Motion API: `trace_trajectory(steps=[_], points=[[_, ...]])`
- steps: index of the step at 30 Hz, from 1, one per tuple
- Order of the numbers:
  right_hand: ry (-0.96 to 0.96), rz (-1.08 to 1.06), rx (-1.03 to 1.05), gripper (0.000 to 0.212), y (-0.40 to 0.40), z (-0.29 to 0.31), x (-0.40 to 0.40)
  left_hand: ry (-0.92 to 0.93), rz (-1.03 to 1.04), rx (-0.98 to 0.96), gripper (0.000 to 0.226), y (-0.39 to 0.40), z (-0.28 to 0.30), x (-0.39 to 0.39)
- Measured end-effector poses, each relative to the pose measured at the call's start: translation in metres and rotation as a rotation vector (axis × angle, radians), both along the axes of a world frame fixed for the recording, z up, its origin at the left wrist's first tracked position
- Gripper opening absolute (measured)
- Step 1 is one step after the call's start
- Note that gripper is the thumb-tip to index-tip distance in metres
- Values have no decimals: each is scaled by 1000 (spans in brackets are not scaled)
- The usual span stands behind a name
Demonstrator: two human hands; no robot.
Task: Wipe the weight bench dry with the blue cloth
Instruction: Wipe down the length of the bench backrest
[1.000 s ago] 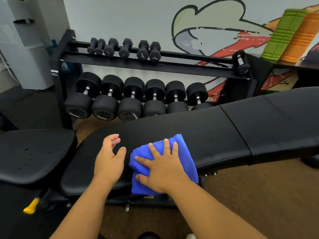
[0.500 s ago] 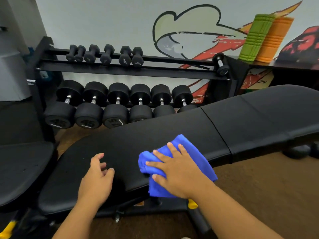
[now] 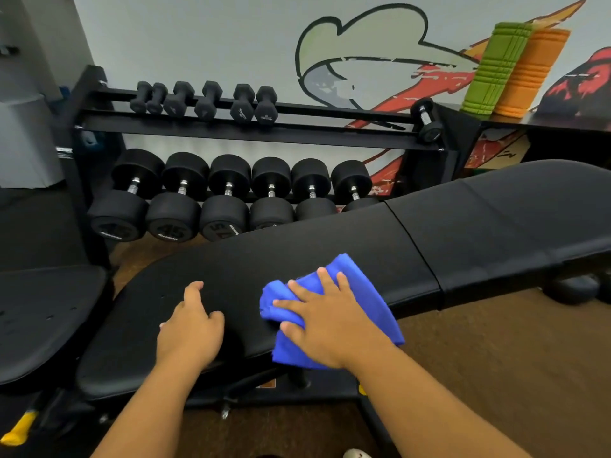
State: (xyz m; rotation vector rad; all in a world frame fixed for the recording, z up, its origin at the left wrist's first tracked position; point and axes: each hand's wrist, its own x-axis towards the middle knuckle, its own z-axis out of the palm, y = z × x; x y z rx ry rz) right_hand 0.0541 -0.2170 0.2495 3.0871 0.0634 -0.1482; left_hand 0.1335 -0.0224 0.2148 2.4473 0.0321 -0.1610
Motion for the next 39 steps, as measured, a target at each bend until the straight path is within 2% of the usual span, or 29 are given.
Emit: trace_trajectory(steps=[4,7,12,15,18,20,23,26,30,33,35,39], points=[[-95,-85,-15,75,-30,11,-27,4,-17,119,59,1,0,6],[-92,-315,-147,59,-66,23,-11,16,-48,145,58,-3,1,6],[-63,-482,-48,50,-55,28,17,48,-116,221,58,-12,3,-3],[-168,-482,-31,54,-36,17,-21,37,-105,249,59,-12,2,-4],[-163,-472,-2,75,-25,13,-55,42,-98,221,58,-11,1,-1],[-163,-514,-16,79,-26,16,-55,44,-93,201,58,-11,0,-1],[-185,-546,-129,64,-36,20,-35,37,-91,194,58,-9,-1,-2],[-116,-565,-55,53,-56,29,1,34,-90,191,58,-9,-2,-2],[-75,-579,-42,53,-55,34,11,33,-92,174,57,-8,-2,-2],[-202,-498,-118,52,-27,8,-17,29,-96,161,57,-8,-2,-2],[-156,-436,-104,54,-16,4,-32,33,-96,153,57,-6,-3,-1],[-169,-442,-176,56,-39,11,-19,41,-101,108,57,0,-4,2]])
